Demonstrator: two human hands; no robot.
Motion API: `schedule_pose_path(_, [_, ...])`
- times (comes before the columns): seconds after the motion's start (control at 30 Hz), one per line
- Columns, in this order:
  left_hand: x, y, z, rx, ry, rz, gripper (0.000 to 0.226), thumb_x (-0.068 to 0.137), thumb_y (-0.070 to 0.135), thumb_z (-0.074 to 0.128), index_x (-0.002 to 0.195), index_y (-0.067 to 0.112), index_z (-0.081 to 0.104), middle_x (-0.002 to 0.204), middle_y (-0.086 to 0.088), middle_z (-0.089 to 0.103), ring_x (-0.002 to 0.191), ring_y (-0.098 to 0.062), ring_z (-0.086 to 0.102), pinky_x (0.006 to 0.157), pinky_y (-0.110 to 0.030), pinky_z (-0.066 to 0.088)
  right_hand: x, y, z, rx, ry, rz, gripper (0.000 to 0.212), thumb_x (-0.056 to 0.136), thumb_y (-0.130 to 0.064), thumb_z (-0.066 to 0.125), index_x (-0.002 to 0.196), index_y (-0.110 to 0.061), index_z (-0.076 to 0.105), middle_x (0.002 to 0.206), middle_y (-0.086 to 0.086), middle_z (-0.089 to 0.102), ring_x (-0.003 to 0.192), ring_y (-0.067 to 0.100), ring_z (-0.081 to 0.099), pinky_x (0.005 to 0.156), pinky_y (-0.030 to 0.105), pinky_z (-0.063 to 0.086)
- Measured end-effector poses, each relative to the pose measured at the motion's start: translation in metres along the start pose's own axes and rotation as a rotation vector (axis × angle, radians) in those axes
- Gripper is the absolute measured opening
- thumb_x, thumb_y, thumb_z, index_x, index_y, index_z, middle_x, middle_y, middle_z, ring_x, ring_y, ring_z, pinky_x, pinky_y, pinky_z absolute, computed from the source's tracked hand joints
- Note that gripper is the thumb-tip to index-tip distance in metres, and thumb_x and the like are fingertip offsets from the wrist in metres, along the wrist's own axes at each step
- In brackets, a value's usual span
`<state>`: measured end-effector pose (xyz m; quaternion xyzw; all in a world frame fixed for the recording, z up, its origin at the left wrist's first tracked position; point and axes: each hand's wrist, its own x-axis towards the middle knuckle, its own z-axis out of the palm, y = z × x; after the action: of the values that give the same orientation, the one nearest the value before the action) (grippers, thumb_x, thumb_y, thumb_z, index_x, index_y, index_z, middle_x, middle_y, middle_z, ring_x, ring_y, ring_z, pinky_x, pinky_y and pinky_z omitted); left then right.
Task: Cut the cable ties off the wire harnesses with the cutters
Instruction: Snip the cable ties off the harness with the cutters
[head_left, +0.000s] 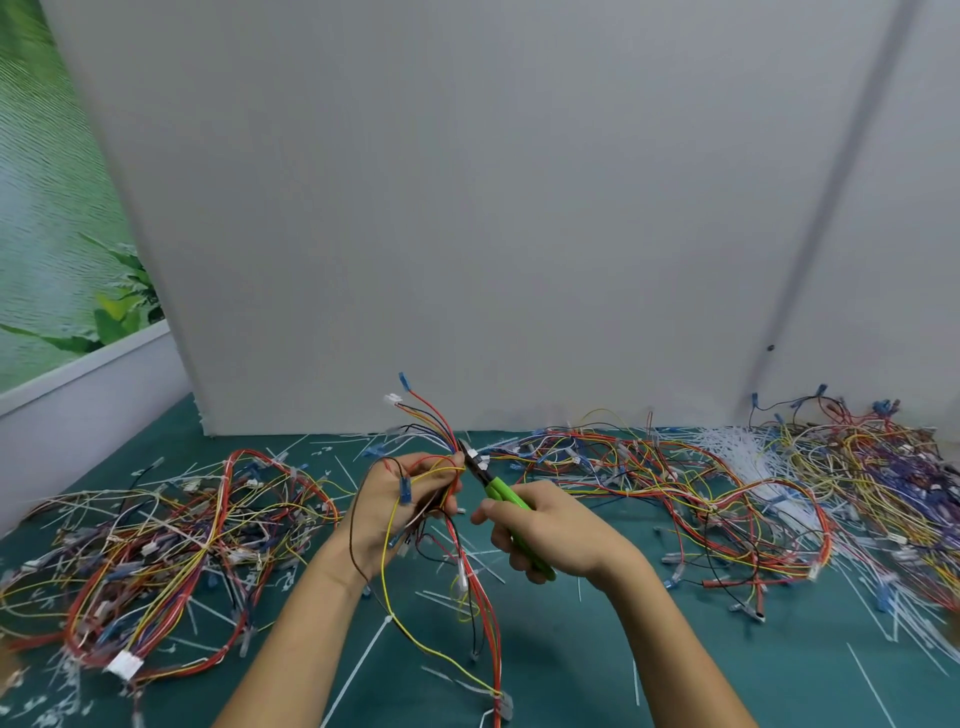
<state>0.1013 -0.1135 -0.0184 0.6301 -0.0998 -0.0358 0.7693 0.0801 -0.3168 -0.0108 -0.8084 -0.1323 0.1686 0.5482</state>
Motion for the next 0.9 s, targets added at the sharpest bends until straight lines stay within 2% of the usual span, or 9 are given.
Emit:
schedule_pose_path(0.13, [0.005,-0.013,-0.004,0.017,0.091,-0.025,0.011,0.080,0.019,0.075,0.085,0.011,0.080,0.080,-0.017,0.074,0.060,-0.021,0.070,0.057,-0.025,0.056,0.009,0.007,0.012,-0.018,0.063,0.052,0.028,0.103,-0.032,0.053,0.097,-0.008,0.065,0.070,0.003,0.049,0.046,0.016,0.043,0.045,0.025,0.036])
schedule_pose_path(0.2, [0.007,-0.022,-0.004,0.008,0.151,-0.037,0.009,0.085,0.010,0.074,0.091,0.005,0.078,0.081,-0.019,0.075,0.062,-0.024,0.073,0.056,-0.024,0.056,0.014,0.012,0.019,-0.025,0.093,0.070,0.029,0.103,-0.034,0.052,0.092,-0.010,0.063,0.070,0.004,0.049,0.042,0.015,0.042,0.042,0.024,0.036])
schedule_pose_path(0.27, [0.009,-0.031,-0.002,-0.022,0.196,-0.046,0.005,0.090,0.001,0.069,0.092,0.000,0.073,0.079,-0.016,0.075,0.062,-0.026,0.074,0.057,-0.026,0.059,0.018,0.018,0.024,-0.029,0.121,0.090,0.031,0.103,-0.036,0.052,0.090,-0.010,0.061,0.071,0.008,0.049,0.041,0.015,0.042,0.040,0.024,0.037])
schedule_pose_path(0.37, [0.009,-0.038,0.001,-0.027,0.229,-0.070,0.008,0.092,-0.003,0.065,0.088,0.001,0.071,0.071,-0.012,0.074,0.057,-0.023,0.073,0.055,-0.025,0.060,0.021,0.025,0.029,-0.051,0.140,0.120,0.030,0.104,-0.034,0.051,0.089,-0.009,0.060,0.071,0.012,0.051,0.039,0.016,0.044,0.038,0.025,0.038])
schedule_pose_path(0.5, [0.010,-0.043,0.002,-0.006,0.246,-0.107,0.006,0.092,-0.002,0.065,0.089,0.001,0.070,0.067,-0.009,0.073,0.050,-0.015,0.068,0.046,-0.019,0.051,0.022,0.029,0.029,-0.121,0.143,0.159,0.027,0.103,-0.030,0.050,0.088,-0.011,0.062,0.068,0.007,0.056,0.043,0.016,0.048,0.041,0.025,0.042])
schedule_pose_path(0.6, [0.010,-0.044,-0.003,0.002,0.220,-0.125,0.006,0.093,-0.002,0.064,0.093,-0.003,0.070,0.070,-0.012,0.073,0.050,-0.014,0.065,0.046,-0.019,0.050,0.021,0.029,0.029,-0.082,0.105,0.183,0.026,0.104,-0.029,0.049,0.090,-0.012,0.061,0.069,0.004,0.054,0.045,0.015,0.047,0.041,0.025,0.041])
schedule_pose_path(0.77, [0.010,-0.046,-0.008,0.007,0.211,-0.125,0.008,0.093,-0.001,0.064,0.091,0.001,0.071,0.082,-0.023,0.068,0.052,-0.017,0.060,0.045,-0.021,0.045,0.019,0.025,0.031,0.037,0.056,0.221,0.024,0.105,-0.027,0.048,0.093,-0.010,0.059,0.065,0.002,0.048,0.042,0.015,0.043,0.042,0.023,0.036])
schedule_pose_path(0.9, [0.012,-0.047,-0.011,0.000,0.184,-0.124,0.009,0.092,-0.001,0.065,0.087,0.003,0.072,0.079,-0.020,0.069,0.051,-0.016,0.059,0.047,-0.021,0.046,0.015,0.022,0.028,0.091,0.014,0.230,0.027,0.106,-0.031,0.051,0.094,-0.009,0.061,0.065,0.001,0.053,0.044,0.015,0.049,0.043,0.026,0.044])
